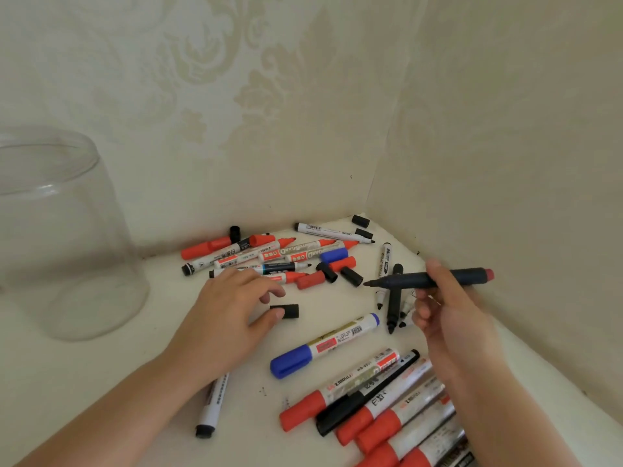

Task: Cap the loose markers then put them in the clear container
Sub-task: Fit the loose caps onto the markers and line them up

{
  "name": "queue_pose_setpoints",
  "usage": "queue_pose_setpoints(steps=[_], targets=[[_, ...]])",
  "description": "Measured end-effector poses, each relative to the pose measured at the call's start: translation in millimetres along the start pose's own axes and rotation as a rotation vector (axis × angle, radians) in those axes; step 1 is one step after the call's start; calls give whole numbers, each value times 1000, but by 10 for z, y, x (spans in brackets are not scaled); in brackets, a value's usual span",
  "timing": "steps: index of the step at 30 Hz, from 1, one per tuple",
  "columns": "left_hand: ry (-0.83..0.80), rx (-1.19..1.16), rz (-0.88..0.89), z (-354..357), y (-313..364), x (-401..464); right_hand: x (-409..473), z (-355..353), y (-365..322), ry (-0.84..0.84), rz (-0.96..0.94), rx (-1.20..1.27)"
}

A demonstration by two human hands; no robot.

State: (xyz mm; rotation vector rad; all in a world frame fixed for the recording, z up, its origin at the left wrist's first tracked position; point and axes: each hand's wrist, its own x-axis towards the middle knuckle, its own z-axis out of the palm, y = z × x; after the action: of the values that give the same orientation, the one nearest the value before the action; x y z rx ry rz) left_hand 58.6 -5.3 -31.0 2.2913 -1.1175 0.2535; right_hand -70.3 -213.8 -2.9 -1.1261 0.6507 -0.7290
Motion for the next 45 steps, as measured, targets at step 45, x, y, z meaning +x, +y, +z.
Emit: queue_pose_setpoints(steps=[45], targets=[[69, -679, -141, -82, 253, -13, -178, 141, -47, -397, 60, 47]])
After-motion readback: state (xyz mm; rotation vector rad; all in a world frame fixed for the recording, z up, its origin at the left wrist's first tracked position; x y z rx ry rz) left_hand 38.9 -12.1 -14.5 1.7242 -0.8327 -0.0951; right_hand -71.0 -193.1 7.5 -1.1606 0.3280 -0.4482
